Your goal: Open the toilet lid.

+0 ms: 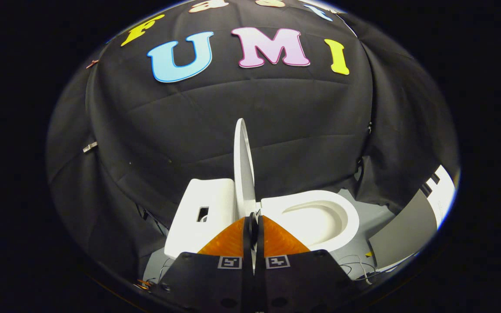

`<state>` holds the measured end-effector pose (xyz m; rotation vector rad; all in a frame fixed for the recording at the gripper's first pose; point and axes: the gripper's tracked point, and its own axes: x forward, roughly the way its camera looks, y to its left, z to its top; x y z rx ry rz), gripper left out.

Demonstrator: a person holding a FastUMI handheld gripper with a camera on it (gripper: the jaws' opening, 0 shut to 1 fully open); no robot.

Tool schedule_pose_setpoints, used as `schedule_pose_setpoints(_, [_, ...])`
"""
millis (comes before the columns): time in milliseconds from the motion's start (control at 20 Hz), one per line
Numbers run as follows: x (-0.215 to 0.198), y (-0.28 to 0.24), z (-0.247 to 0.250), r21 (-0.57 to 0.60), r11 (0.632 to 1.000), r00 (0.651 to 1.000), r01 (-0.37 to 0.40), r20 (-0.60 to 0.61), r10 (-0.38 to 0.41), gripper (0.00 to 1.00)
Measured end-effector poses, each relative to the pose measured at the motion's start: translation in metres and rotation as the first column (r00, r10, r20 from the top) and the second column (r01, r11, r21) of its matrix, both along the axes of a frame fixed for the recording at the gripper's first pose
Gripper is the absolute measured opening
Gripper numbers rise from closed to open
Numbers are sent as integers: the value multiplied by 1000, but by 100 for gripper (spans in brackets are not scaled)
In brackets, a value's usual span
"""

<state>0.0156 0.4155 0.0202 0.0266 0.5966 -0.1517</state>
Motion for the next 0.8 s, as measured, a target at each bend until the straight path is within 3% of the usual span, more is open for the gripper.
schedule_pose_setpoints(800, [2,88,-23,-118,990,997,-75,-1,75,10])
